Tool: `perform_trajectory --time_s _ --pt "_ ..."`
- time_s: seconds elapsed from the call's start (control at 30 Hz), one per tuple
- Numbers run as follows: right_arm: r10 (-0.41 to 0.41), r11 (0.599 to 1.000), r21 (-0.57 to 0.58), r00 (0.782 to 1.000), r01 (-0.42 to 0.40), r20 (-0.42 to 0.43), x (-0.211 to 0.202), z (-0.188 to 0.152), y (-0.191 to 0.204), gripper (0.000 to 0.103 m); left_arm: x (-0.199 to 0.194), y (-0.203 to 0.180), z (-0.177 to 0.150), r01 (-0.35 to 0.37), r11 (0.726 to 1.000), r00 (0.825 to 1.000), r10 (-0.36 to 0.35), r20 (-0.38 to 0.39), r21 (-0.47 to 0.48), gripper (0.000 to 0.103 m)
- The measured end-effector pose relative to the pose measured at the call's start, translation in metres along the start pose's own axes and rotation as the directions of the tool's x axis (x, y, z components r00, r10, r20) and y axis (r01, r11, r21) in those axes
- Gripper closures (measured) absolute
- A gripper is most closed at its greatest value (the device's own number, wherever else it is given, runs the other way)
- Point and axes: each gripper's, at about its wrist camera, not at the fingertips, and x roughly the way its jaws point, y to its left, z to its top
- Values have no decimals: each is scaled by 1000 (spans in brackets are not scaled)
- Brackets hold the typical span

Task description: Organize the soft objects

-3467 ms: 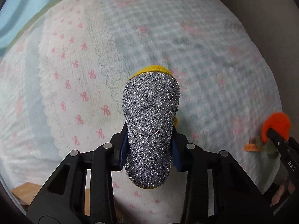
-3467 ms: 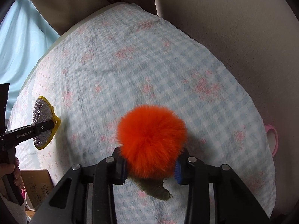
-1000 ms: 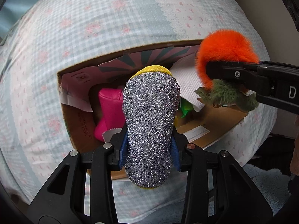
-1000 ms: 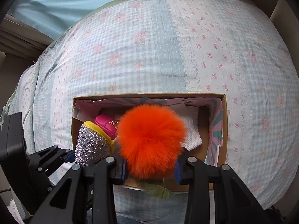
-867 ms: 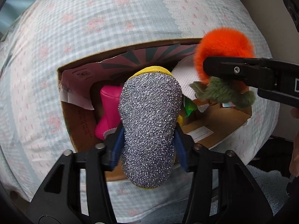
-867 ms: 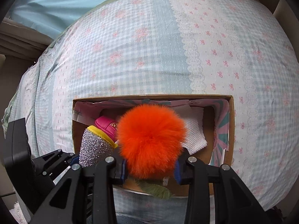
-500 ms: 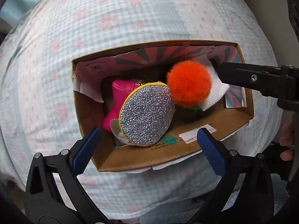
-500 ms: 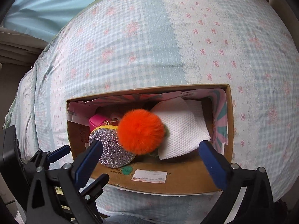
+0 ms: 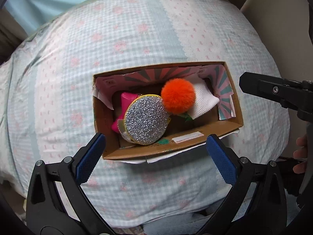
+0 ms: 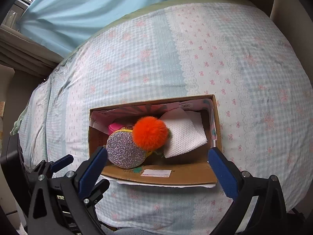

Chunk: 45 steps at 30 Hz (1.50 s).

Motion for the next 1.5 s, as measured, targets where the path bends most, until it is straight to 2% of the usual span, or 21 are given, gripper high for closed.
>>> perform_trajectory --time_s 0.1,0.17,0.27,0.33,0.47,0.6,0.7,0.8,0.93,1.07,1.5 --pt "3 1000 -29 999 -2 37 -28 -8 2 1 -31 -5 -4 6 1000 998 -4 69 -28 1" --pt "38 998 -60 997 -35 65 -51 -10 3 1 -55 -8 -6 10 998 992 -3 123 -58 1" --pt "18 994 -106 988 -2 153 -94 -16 7 1 -94 -15 -11 1 996 977 19 213 -94 1" --pt "-7 989 -139 975 39 223 -126 -21 10 1 -122 -20 -15 -13 993 959 45 280 -115 1" --pt "-40 974 -194 930 118 366 -188 -39 15 1 -179 -33 -24 -34 989 907 91 411 -143 1" --pt "-62 964 -196 871 178 486 -240 -60 12 1 -229 -50 -36 -72 984 827 149 541 -161 1" --pt "-77 961 -179 828 209 555 -268 -75 5 1 -252 -62 -47 -58 985 773 148 617 -163 1" --pt "-97 955 -169 795 244 599 -284 -89 -2 1 -260 -72 -57 -37 985 745 140 652 -169 1" --pt "-117 952 -150 768 268 629 -294 -98 -11 1 -261 -82 -66 -40 984 732 149 665 -176 1" --pt "-134 950 -134 755 283 642 -298 -102 -18 1 -260 -92 -70 -71 983 732 165 661 -168 1" --pt "-128 952 -130 748 276 652 -302 -108 -23 1 -265 -100 -77 -102 981 722 188 666 -166 1"
